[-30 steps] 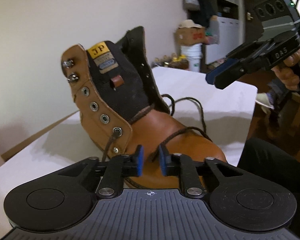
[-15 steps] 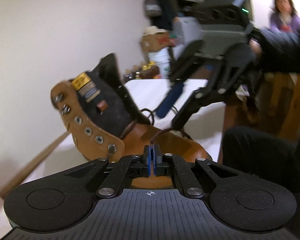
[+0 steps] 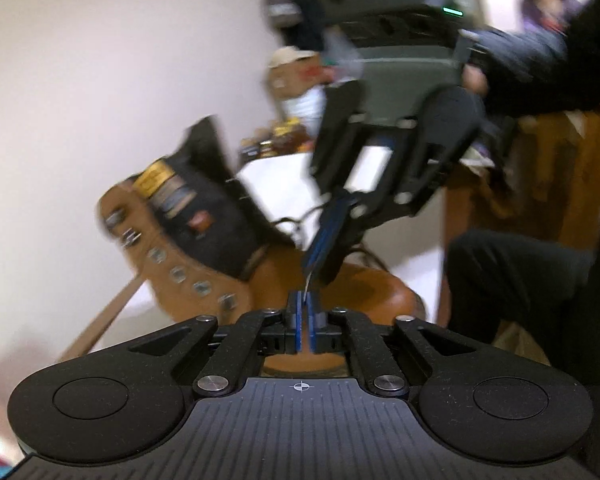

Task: Lace up shoes with both hands

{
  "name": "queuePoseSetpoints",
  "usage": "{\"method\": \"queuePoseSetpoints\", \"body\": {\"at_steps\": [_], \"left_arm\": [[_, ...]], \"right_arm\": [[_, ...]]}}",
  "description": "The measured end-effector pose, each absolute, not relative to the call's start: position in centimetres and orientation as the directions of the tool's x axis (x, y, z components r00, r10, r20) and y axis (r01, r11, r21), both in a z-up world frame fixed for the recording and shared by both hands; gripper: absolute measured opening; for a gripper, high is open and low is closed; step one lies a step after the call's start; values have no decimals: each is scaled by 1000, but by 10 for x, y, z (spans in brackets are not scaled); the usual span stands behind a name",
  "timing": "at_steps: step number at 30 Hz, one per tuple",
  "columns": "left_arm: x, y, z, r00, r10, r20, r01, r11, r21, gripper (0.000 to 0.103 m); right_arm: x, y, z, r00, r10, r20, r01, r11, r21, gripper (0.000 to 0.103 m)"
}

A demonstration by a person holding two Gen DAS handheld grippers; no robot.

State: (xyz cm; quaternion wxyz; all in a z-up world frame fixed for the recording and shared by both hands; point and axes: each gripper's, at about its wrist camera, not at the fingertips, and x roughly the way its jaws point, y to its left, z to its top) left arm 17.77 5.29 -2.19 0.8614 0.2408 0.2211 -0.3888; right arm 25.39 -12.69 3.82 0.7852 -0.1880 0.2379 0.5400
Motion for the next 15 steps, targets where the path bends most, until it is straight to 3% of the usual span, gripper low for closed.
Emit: {"method": "queuePoseSetpoints", "body": {"at_steps": [1,3,6,11,15], "left_arm": [[181,55,-21,617,-551,-562,755,615,227,13],[196,64,-16,685,-495,-535,646,753,130,35],[216,65,-13,724,-408,-556,516,855,46,34],[241,57,-6,715,-398,-575,453,890,-52,34],[252,48,-1,716,-378,-587,435,899,-48,34]], "right_arm": [[253,-133,41,341,753,-563,-922,385,-43,4],[253,-145,48,412,743,-528,-887,460,-45,4],[253,-158,55,469,730,-497,-854,518,-45,4],[253,-160,56,495,727,-475,-839,542,-44,4],[250,-165,55,514,720,-466,-830,554,-59,4]]}}
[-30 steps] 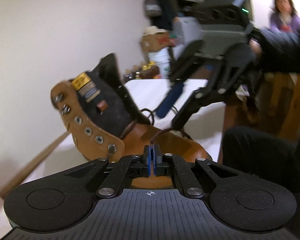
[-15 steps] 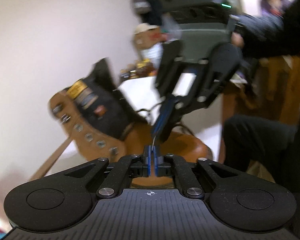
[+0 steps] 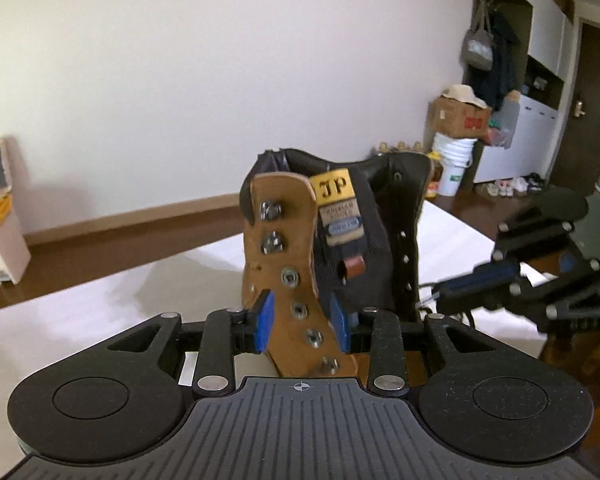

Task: Lace up shoes with both hands

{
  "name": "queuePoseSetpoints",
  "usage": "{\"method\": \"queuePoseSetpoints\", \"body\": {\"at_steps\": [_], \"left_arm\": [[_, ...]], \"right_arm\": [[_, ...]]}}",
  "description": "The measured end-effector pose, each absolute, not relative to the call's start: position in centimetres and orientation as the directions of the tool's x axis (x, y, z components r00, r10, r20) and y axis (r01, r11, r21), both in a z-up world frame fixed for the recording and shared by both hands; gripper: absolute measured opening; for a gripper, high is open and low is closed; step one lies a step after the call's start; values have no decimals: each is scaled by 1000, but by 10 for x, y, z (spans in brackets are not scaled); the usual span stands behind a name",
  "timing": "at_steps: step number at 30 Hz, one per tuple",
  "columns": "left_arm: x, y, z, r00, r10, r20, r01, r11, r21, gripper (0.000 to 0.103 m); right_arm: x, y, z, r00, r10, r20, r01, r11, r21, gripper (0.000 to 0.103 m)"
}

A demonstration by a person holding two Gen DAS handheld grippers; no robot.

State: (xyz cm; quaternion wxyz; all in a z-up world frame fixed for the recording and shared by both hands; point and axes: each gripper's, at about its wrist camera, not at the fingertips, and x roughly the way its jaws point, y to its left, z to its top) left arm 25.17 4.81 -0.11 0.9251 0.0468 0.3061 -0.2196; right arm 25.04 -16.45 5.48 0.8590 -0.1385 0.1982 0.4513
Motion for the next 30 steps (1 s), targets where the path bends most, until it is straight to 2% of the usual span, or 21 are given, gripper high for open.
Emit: {"method": "queuePoseSetpoints", "body": {"at_steps": [4,5,9,21,30], "left_arm": [[261,46,-2,712,-358,-604,422,906,-39,32],[263,47,-3,708,-361,-607,424,905,-44,27],[263,56,0,687,-397,-609,455,888,-66,22],[270,71,-2,659,-458,-597,495,861,-115,21],[270,76,-2,652,-478,-588,503,853,-136,23]], "right_arm": [[252,-158,53,531,705,-471,-827,551,-109,4],[253,-155,53,533,701,-473,-828,547,-122,4],[254,-139,54,538,683,-494,-833,519,-190,4],[268,-93,42,540,615,-574,-841,425,-336,4],[276,-96,32,486,646,-589,-871,418,-260,4]]}}
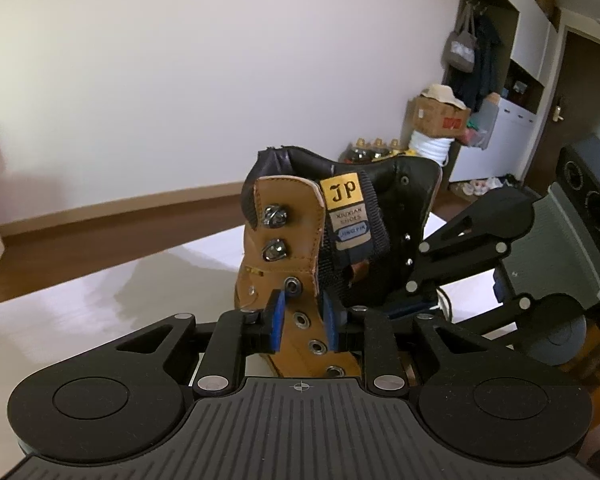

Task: Lace up shoes with both hands

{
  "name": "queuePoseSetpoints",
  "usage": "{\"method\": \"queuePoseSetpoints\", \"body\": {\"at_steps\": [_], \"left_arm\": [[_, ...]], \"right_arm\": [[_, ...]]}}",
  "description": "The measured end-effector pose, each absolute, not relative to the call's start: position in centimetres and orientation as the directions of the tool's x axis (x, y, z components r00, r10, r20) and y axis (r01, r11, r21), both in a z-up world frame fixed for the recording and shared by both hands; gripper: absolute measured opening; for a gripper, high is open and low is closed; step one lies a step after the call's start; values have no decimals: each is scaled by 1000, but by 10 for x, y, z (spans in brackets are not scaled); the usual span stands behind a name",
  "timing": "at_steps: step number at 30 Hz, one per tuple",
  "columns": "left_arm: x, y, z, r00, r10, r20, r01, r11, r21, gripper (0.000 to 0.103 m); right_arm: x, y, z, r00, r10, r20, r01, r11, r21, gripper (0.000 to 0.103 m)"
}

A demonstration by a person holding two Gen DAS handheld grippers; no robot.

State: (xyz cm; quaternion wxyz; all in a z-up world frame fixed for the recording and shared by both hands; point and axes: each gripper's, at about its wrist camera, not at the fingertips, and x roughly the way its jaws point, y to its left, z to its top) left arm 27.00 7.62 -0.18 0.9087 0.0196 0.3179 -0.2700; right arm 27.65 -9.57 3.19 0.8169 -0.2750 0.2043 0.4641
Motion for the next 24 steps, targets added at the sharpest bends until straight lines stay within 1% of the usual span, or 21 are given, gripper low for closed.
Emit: {"method": "queuePoseSetpoints", "body": {"at_steps": [8,11,24], "left_arm": [[269,83,1,644,-486,-591,517,846,-131,22],[270,84,2,640,-488,-593,520,844,-133,22],[273,82,2,634,-492,-596,531,838,-127,22]], "right_arm": [[282,-104,32,471,663,-583,-877,425,-225,4],[286,-114,33,439,699,-565,-891,419,-175,4],[289,-124,34,383,764,-520,-917,382,-114,4]]}}
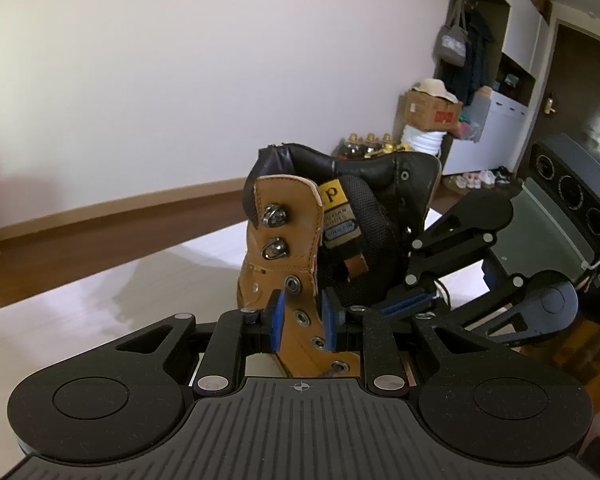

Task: Lace up shoes with both hands

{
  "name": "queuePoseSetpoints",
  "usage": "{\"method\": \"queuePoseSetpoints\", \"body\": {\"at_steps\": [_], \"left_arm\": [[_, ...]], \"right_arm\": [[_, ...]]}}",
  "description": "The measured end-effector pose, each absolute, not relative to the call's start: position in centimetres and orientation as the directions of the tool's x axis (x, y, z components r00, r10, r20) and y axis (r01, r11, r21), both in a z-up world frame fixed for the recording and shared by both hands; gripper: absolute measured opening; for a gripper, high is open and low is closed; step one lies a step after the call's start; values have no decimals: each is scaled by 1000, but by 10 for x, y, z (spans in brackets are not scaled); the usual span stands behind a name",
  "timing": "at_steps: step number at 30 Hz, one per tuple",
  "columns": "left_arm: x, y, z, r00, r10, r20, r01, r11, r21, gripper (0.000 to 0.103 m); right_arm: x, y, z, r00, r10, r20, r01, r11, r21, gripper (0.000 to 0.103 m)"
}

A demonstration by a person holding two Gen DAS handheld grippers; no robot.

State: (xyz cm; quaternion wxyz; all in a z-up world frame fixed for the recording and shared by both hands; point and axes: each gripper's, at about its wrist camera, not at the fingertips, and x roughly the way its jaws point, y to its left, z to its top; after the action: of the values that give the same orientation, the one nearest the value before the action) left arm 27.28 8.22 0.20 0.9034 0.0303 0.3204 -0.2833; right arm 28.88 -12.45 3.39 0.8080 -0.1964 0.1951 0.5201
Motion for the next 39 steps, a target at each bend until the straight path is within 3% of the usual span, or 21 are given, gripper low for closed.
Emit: {"method": "queuePoseSetpoints", "body": {"at_steps": [12,39], "left_arm": [[273,88,1,629,-501,-594,544,830,-124,22],[274,93,1,631,-503,-591,554,825,-112,25]], "right_arm": [[293,-134,41,361,779,-513,-925,369,-91,4],[285,-112,35,347,733,-585,-938,276,-211,4]]}}
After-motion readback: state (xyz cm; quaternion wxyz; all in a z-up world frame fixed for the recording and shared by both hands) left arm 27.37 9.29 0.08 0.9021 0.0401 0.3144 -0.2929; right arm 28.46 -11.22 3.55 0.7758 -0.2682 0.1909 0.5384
